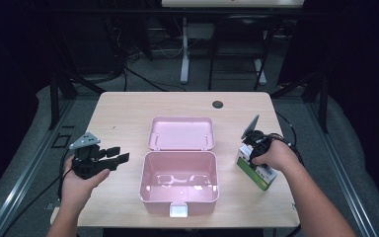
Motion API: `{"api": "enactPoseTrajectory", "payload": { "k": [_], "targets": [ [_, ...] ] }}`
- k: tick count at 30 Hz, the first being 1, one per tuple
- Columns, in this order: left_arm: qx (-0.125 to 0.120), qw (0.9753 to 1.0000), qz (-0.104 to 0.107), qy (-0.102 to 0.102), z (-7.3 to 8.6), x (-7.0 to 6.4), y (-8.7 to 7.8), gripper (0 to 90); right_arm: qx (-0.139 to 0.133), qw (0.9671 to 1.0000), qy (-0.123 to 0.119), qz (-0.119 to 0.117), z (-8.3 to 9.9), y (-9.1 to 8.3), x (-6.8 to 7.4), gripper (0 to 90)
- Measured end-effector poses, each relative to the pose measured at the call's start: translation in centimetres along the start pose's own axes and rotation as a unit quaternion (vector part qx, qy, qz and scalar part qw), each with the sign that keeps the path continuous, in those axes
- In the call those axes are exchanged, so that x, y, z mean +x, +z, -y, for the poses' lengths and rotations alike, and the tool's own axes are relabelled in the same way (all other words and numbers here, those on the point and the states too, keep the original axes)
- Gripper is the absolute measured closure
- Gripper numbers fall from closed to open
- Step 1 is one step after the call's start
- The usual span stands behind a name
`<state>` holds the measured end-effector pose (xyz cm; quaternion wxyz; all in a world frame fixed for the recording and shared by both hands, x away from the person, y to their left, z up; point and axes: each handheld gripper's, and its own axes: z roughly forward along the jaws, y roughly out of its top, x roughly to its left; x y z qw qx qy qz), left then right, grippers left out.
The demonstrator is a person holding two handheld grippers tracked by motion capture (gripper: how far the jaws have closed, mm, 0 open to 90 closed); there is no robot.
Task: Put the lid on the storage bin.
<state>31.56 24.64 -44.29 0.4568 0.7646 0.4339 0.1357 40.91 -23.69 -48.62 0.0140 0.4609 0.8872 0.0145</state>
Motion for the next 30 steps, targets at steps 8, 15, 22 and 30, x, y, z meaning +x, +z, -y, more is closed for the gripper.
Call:
{"api": "enactPoseTrajectory", "payload": {
  "k": [8,15,22,30],
  "targets": [
    [0.001,1.0000,0.000,-0.001,0.0,0.0,0.0,51.6,-0.002,1.0000,-0.001,-0.001,0.0,-0.1,0.0,61.2],
    [0.001,1.0000,0.000,0.000,0.0,0.1,0.0,51.6,-0.004,1.0000,-0.008,0.001,-0.1,-0.9,0.4,61.2],
    [0.002,1.0000,0.000,-0.001,0.0,0.1,0.1,51.6,-0.006,0.9998,-0.016,0.005,-0.1,-1.9,0.9,61.3],
    [0.003,1.0000,0.001,0.001,0.0,0.1,0.1,51.5,-0.008,0.9997,-0.022,0.007,-0.1,-2.8,1.3,61.3]
  ]
}}
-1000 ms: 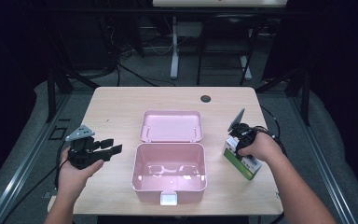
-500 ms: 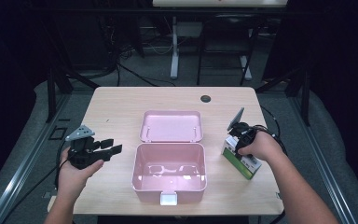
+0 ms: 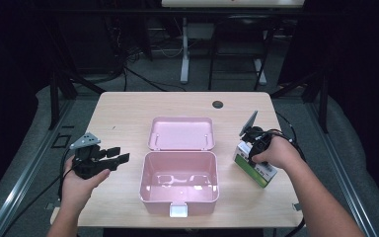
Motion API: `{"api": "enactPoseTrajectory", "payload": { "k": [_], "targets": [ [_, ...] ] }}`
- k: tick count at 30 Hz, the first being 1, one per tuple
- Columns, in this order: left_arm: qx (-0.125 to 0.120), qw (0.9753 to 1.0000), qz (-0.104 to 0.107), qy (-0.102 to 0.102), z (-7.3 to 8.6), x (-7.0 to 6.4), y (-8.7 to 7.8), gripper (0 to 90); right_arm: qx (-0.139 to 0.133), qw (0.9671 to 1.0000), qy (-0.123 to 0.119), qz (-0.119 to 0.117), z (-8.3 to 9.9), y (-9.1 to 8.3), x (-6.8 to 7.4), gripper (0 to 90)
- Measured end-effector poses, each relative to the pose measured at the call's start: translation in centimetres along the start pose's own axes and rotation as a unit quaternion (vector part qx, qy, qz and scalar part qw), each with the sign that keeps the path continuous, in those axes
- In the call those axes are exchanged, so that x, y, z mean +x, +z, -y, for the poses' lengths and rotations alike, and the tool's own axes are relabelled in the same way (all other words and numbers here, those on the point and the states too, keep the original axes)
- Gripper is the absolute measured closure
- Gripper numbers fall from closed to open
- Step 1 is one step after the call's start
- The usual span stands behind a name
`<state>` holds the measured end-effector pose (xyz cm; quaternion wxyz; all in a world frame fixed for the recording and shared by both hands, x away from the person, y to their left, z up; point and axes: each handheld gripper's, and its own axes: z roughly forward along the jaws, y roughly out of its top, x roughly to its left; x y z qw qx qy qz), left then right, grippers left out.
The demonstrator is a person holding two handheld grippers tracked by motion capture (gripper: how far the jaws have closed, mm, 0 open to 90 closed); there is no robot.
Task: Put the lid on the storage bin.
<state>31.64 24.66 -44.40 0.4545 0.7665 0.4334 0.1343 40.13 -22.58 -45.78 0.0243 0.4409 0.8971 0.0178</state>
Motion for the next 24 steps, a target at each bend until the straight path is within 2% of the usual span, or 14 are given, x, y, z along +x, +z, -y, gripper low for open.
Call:
{"api": "enactPoseTrajectory", "payload": {
  "k": [18,24],
  "targets": [
    [-0.002,1.0000,-0.001,-0.002,0.0,0.0,0.0,51.0,-0.007,0.9993,-0.032,0.016,-0.1,-3.4,1.3,61.3],
    [-0.001,1.0000,-0.002,-0.001,0.0,0.0,0.0,50.9,-0.012,0.9989,-0.043,0.013,-0.3,-4.8,1.8,61.3]
  ]
}}
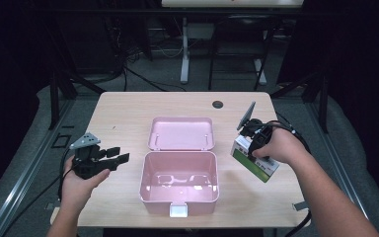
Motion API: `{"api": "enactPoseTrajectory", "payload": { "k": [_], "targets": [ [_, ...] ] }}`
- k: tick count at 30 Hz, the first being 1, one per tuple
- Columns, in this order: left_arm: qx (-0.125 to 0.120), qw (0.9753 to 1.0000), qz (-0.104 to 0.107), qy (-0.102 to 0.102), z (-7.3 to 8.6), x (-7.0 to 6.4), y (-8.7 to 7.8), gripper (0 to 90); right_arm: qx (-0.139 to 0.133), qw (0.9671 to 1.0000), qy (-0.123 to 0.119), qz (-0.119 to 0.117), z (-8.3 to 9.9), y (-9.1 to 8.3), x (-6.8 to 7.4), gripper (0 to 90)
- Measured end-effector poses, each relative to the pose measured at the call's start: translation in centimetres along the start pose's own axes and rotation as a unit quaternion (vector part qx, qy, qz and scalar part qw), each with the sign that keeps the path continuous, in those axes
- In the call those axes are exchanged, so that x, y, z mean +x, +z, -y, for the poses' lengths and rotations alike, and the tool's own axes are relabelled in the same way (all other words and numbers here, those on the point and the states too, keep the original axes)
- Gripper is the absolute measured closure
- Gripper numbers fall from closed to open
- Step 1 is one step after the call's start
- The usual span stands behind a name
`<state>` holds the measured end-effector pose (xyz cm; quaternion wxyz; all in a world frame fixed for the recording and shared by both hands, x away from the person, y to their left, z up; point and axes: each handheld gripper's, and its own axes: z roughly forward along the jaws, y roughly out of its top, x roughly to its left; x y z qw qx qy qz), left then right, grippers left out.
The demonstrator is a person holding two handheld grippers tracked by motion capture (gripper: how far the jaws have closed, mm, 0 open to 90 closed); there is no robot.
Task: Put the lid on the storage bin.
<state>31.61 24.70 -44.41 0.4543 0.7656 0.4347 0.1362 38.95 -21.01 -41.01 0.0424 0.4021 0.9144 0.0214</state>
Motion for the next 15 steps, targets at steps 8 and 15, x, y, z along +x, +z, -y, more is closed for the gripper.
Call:
{"api": "enactPoseTrajectory", "payload": {
  "k": [8,15],
  "targets": [
    [0.000,1.0000,-0.001,-0.002,0.0,0.1,0.0,50.6,0.001,0.9998,-0.021,-0.001,-0.2,-0.8,0.8,61.3],
    [0.000,1.0000,0.000,-0.004,0.1,0.1,0.0,50.6,-0.005,0.9992,-0.041,0.002,-0.4,-2.1,1.6,61.3]
  ]
}}
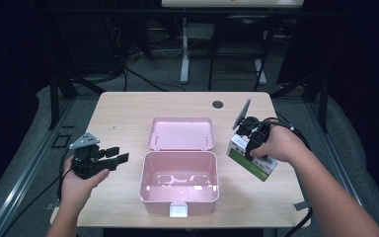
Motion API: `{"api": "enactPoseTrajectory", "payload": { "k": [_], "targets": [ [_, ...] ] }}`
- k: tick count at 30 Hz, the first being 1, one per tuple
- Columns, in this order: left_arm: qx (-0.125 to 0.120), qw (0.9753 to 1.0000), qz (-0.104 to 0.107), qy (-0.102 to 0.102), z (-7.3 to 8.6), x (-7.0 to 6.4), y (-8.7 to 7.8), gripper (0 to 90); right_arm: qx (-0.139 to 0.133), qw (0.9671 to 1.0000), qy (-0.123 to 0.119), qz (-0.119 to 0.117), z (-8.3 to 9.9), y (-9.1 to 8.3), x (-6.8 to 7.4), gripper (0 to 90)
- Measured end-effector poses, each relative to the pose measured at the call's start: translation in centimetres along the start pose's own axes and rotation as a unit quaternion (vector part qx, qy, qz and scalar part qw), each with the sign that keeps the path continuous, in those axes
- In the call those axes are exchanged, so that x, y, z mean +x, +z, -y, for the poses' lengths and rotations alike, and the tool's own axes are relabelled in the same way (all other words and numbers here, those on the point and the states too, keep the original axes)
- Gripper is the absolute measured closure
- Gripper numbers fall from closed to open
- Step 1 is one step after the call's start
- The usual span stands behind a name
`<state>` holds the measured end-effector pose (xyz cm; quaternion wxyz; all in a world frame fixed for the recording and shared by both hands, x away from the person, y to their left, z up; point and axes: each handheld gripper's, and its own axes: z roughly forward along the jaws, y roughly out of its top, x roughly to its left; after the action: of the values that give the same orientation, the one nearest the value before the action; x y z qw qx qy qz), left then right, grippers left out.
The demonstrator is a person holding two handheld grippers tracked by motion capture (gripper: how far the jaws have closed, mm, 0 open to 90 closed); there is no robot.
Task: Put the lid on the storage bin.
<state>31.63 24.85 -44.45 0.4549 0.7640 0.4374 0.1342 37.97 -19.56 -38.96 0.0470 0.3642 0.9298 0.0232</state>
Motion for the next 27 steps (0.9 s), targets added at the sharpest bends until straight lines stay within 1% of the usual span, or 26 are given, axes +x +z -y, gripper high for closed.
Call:
{"api": "enactPoseTrajectory", "payload": {
  "k": [7,11,13,15,21,27],
  "targets": [
    [-0.001,1.0000,-0.001,0.000,0.0,0.0,0.0,50.5,0.000,0.9998,-0.020,-0.003,-0.3,-1.4,0.9,61.3],
    [-0.002,1.0000,-0.001,-0.001,0.0,0.0,0.0,50.5,-0.002,0.9996,-0.027,-0.006,-0.5,-2.0,1.4,61.4],
    [-0.001,1.0000,0.000,0.001,0.0,0.0,-0.1,50.5,-0.002,0.9993,-0.037,-0.008,-0.6,-2.2,1.6,61.3],
    [-0.001,1.0000,0.001,0.001,0.0,0.0,-0.1,50.5,-0.003,0.9991,-0.041,-0.011,-0.7,-2.5,1.9,61.3],
    [0.002,1.0000,0.001,0.001,0.0,0.0,0.0,50.4,-0.003,0.9979,-0.064,-0.001,-1.1,-3.4,3.0,61.3],
    [-0.002,1.0000,0.000,0.000,0.0,0.0,0.0,50.4,-0.003,0.9965,-0.084,-0.003,-1.5,-3.8,4.1,61.3]
  ]
}}
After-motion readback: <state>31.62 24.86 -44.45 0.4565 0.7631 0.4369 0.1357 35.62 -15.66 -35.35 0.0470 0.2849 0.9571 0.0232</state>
